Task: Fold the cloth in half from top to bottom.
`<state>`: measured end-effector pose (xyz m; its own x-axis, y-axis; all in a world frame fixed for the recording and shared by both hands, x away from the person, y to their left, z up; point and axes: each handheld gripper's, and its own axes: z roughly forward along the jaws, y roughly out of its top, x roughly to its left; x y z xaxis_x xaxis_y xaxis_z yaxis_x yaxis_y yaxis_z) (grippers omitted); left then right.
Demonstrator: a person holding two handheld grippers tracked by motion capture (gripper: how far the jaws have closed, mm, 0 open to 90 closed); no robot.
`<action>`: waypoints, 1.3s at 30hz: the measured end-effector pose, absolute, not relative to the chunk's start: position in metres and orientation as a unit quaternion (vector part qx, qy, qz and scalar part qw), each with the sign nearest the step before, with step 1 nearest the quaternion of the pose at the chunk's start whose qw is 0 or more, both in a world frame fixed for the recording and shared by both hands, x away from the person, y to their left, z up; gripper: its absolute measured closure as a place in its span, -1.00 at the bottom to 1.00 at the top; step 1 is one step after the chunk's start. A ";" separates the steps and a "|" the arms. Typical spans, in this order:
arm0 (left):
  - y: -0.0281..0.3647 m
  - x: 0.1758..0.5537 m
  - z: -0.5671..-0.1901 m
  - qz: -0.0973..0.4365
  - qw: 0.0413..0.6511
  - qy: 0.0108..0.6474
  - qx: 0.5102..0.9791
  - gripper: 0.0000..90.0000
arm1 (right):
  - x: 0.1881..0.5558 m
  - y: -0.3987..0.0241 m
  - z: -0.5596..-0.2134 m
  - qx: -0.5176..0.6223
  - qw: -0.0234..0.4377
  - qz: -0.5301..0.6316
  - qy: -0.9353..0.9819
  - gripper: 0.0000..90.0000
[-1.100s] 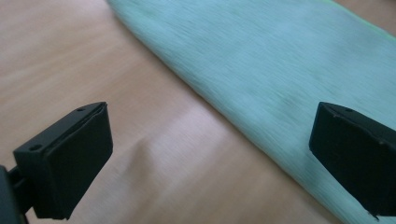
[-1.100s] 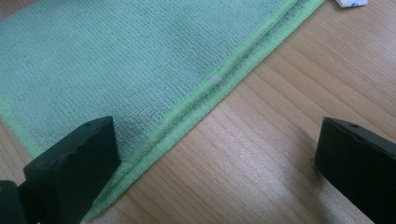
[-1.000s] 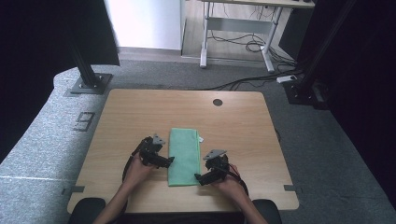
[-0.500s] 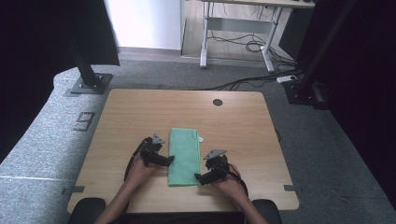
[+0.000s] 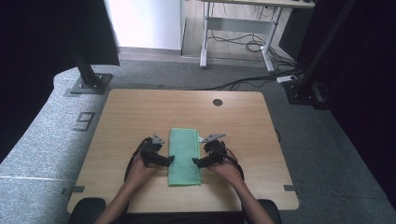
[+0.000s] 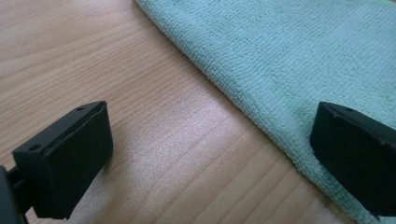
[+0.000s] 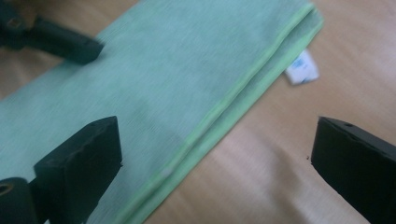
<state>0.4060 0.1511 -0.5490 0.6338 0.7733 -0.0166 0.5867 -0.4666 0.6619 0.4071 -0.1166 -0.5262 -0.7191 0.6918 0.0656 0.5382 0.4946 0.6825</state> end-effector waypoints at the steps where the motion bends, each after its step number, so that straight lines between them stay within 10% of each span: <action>1: 0.151 0.406 -0.549 0.144 0.323 0.403 0.844 -1.00 | 0.412 -0.115 -0.525 0.358 0.112 0.352 0.857 -0.98; 23: 0.151 0.406 -0.549 0.144 0.325 0.404 0.843 -1.00 | 0.492 -0.092 -0.509 0.382 0.127 0.335 0.852 -0.03; 39: 0.151 0.406 -0.549 0.144 0.324 0.404 0.843 -1.00 | 0.523 -0.087 -0.532 0.377 0.131 0.306 0.864 0.25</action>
<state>0.4058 0.1509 -0.5491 0.6317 0.7750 -0.0191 0.5881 -0.4630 0.6631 0.5225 -0.0871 -0.5323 -0.6813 0.7320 0.0047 0.5721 0.5286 0.6271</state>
